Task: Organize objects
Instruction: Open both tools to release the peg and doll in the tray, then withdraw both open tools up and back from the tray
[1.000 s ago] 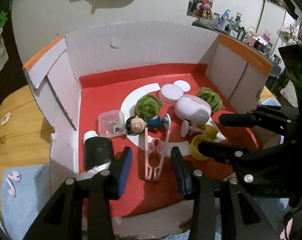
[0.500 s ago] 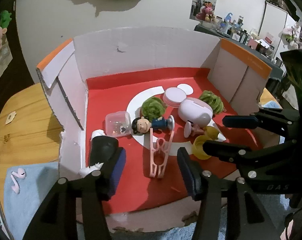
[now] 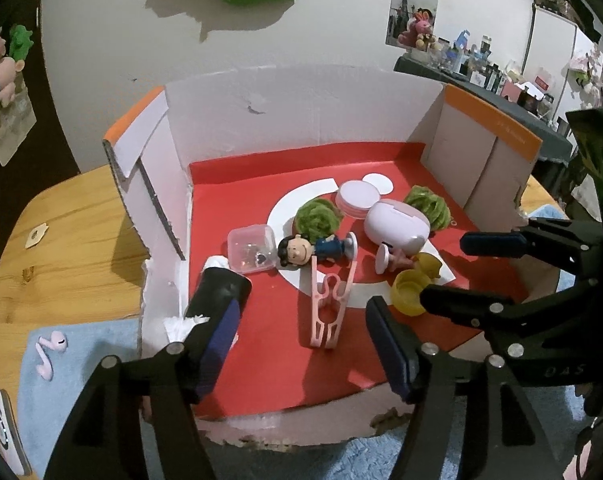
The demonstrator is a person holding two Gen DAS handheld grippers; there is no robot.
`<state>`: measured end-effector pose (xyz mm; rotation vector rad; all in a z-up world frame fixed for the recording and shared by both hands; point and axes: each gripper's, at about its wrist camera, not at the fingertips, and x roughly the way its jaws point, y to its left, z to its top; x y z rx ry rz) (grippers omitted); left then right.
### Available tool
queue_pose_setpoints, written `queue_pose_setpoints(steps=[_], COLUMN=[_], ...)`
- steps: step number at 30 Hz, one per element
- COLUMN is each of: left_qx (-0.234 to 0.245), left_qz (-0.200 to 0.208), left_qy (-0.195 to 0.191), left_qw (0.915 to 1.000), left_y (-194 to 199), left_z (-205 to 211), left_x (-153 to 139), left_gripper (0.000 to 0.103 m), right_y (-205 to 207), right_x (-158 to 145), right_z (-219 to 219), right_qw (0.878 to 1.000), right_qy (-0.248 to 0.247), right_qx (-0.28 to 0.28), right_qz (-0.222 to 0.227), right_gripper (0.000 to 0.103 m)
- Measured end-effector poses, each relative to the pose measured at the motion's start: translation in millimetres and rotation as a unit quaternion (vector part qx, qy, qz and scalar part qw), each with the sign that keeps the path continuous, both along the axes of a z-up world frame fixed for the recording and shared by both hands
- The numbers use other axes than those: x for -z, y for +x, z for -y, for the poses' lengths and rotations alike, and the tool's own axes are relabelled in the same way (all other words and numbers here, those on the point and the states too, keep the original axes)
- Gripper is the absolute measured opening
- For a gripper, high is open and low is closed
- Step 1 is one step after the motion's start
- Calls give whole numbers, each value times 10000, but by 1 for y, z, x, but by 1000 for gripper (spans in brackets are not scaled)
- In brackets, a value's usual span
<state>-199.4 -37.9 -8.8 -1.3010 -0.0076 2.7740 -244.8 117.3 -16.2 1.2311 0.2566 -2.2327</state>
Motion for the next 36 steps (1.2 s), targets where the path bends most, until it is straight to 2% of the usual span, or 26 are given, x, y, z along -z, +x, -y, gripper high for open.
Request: queue_pose_setpoints(steps=[14, 21, 27, 29, 36], left_qx=[-173, -211, -307, -326, -336], left_qz=[-135, -197, -224, -260, -301], left_qy=[-113, -205, -193, -210, -224], left_qw=[9997, 9994, 9991, 9989, 9987], left_y=[12, 17, 21, 23, 26], left_z=[5, 5, 9, 9, 9], left_x=[-5, -7, -8, -9, -10], left_gripper=[78, 78, 86, 88, 89], right_y=[11, 16, 19, 21, 27], right_x=[-6, -9, -11, -12, -16], right_z=[-1, 1, 0, 0, 0], right_qw=[9999, 9998, 9997, 9996, 9993], right_qy=[-72, -70, -95, -100, -143], right_qx=[-36, -53, -29, -31, -7], right_qz=[-127, -195, -242, -259, -351], right_gripper=[75, 78, 79, 85, 85])
